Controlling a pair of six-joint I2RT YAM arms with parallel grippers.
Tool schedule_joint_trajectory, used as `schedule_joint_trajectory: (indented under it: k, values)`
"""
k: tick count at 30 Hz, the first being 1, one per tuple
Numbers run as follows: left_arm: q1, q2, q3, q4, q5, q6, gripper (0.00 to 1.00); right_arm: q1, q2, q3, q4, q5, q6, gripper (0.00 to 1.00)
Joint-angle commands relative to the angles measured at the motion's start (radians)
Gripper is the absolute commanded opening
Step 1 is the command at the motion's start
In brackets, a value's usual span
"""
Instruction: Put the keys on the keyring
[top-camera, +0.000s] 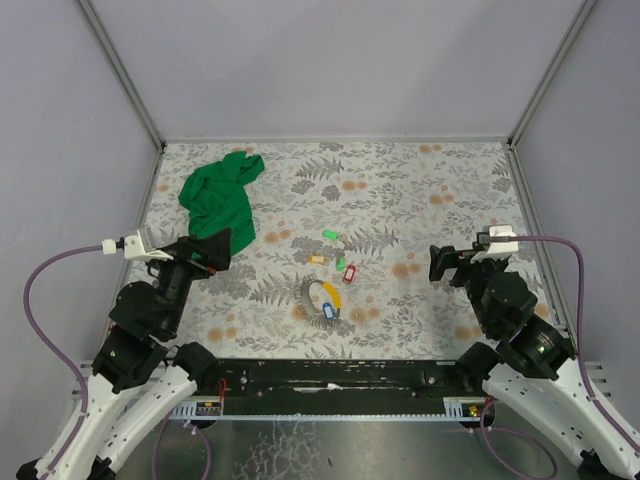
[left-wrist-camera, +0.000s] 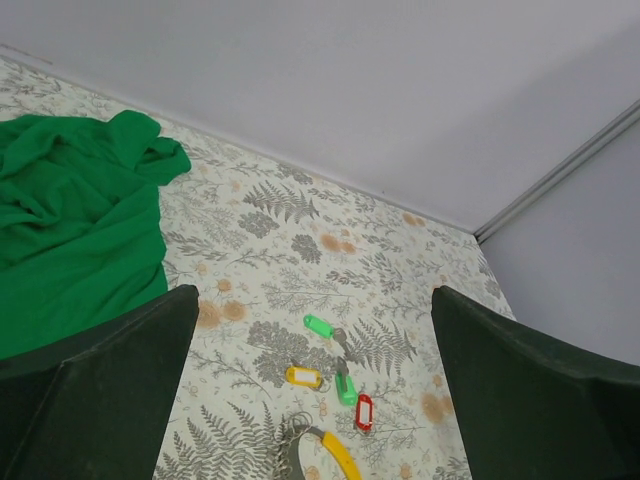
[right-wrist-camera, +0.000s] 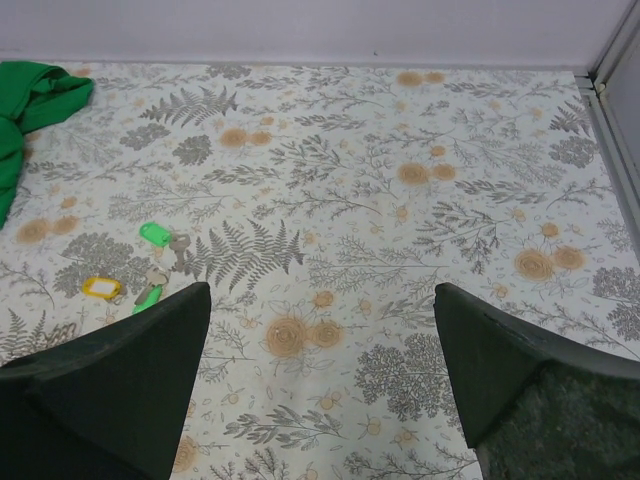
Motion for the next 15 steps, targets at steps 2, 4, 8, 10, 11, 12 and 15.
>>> schedule_joint_trajectory:
  k: [2,4,8,10,11,12,15]
  values:
    - [0.007,-0.017,-0.049,0.051,-0.058,0.010,1.00,-0.004,-0.005,-0.030,0.036,0.050,0.017,0.99]
    - [0.008,-0.009,-0.052,0.048,-0.071,-0.004,1.00,-0.004,-0.002,-0.028,0.042,0.054,0.021,0.99]
    - [0.008,0.006,-0.050,0.028,-0.086,-0.018,1.00,-0.004,0.011,-0.019,0.043,0.040,0.027,0.99]
    - [0.008,0.007,-0.048,0.019,-0.088,-0.020,1.00,-0.004,0.012,-0.015,0.040,0.038,0.037,0.99]
    - [0.009,0.006,-0.050,0.017,-0.091,-0.022,1.00,-0.004,0.010,-0.016,0.039,0.037,0.042,0.99]
    - [0.012,0.005,-0.052,0.014,-0.095,-0.021,1.00,-0.004,0.005,-0.018,0.044,0.036,0.043,0.99]
    - [0.017,-0.005,-0.059,0.012,-0.102,-0.010,1.00,-0.004,-0.007,-0.027,0.065,0.020,0.035,0.99]
